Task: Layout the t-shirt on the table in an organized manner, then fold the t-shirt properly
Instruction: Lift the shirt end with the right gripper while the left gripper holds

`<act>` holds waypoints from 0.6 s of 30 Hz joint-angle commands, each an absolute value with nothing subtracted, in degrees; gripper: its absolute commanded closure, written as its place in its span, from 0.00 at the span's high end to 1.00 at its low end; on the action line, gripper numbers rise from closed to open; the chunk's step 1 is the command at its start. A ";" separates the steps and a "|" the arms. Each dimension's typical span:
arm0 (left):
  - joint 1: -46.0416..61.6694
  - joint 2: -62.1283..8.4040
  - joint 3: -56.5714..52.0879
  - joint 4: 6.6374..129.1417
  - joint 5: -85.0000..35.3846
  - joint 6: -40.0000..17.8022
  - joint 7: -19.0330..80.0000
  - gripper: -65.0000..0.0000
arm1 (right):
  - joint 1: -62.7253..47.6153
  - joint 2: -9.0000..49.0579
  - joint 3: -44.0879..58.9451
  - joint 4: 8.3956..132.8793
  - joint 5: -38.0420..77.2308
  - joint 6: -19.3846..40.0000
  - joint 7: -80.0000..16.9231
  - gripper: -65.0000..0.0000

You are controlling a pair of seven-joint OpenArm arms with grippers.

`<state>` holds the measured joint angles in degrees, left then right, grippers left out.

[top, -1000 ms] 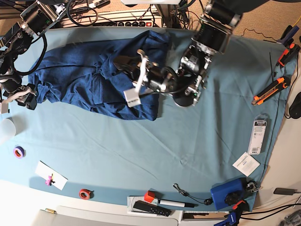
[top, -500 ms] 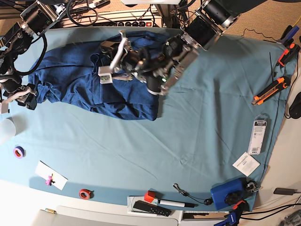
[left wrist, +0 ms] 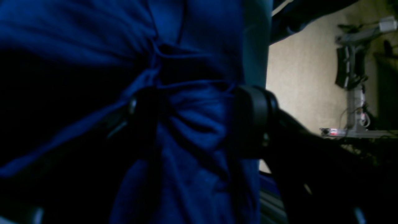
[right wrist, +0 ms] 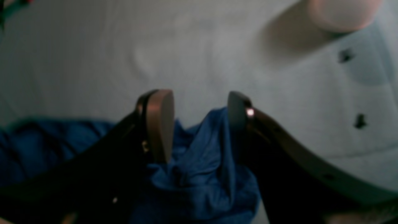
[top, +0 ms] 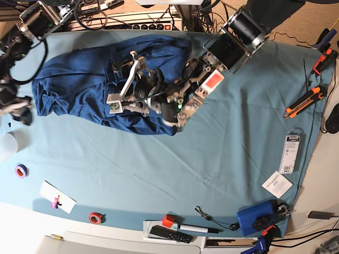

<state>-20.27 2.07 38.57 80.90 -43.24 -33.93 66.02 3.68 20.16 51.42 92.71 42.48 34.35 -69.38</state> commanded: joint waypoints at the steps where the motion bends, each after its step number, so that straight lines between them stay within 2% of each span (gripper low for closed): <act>1: -21.63 2.98 38.35 82.17 -45.50 -34.04 65.14 0.59 | 4.47 22.31 53.36 92.99 45.41 34.44 -68.42 0.45; 5: -21.93 2.98 38.35 82.43 -47.09 -34.06 65.12 0.59 | 4.45 25.65 58.72 86.24 52.53 34.85 -72.93 0.46; 8: -21.93 3.01 38.35 82.43 -47.11 -34.13 64.86 0.59 | 4.47 28.86 59.61 75.20 58.11 35.64 -75.46 0.52; 12: -22.06 3.01 38.35 82.43 -47.11 -34.50 64.49 0.59 | 4.95 32.34 59.57 58.96 64.49 40.00 -76.49 0.52; 15: -22.09 3.01 38.35 82.43 -47.09 -34.50 64.49 0.59 | 4.91 33.34 59.57 51.05 66.19 40.00 -77.06 0.52; 18: -22.09 3.01 38.35 82.43 -47.11 -34.50 64.49 0.59 | 4.89 32.64 59.57 48.42 66.06 40.00 -79.05 0.52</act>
<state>-20.71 2.15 38.57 81.43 -45.71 -34.33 65.73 4.27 30.89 59.35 47.55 64.40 39.70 -79.88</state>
